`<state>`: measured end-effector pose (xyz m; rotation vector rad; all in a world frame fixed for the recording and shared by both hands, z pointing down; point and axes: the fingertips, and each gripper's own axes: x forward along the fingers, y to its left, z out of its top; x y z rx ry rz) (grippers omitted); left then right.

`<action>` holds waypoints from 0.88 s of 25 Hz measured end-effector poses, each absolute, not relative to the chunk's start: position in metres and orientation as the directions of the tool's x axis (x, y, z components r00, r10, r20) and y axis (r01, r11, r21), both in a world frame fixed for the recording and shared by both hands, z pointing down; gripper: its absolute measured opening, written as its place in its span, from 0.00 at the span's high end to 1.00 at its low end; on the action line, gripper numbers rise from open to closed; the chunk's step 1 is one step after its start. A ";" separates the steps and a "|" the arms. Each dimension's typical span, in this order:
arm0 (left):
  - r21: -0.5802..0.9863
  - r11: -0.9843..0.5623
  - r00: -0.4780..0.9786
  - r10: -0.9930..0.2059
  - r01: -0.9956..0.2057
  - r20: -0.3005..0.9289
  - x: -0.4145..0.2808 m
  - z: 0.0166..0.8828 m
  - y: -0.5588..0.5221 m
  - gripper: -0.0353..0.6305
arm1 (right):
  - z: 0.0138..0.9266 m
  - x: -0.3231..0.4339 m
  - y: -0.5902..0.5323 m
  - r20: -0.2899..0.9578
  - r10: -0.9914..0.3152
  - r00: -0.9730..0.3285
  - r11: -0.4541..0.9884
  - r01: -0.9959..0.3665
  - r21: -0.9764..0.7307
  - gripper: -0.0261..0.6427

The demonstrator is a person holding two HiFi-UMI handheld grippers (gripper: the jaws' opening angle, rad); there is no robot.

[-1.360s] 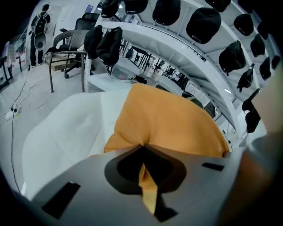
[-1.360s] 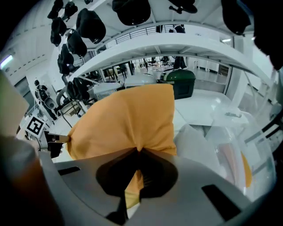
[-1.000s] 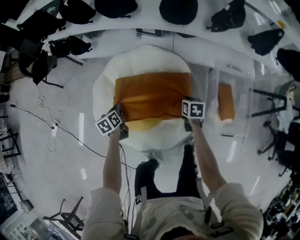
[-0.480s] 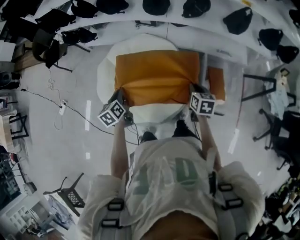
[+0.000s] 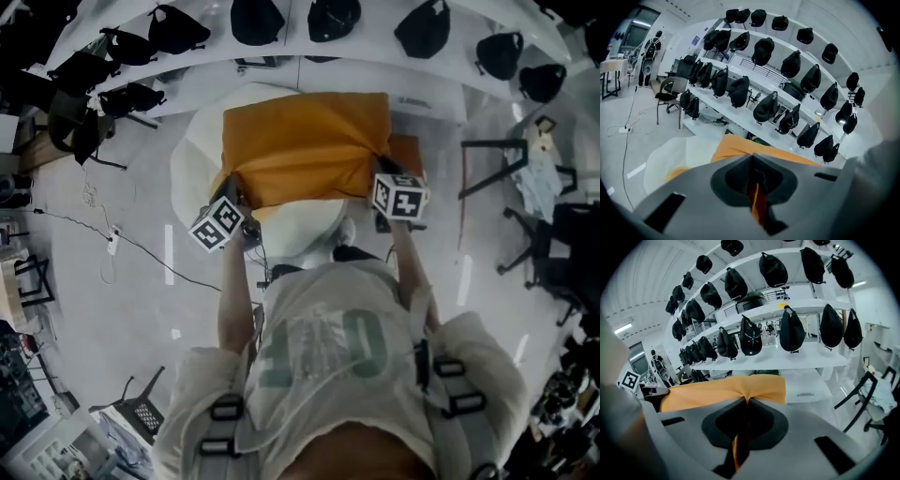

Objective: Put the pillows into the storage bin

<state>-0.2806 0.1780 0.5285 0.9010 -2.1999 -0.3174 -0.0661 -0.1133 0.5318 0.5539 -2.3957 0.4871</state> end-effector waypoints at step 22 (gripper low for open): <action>0.057 -0.100 0.114 -0.803 -0.993 0.585 -0.115 0.524 -0.336 0.93 | 0.574 0.208 -0.197 0.652 -0.630 -0.422 0.263 -0.906 -0.332 0.94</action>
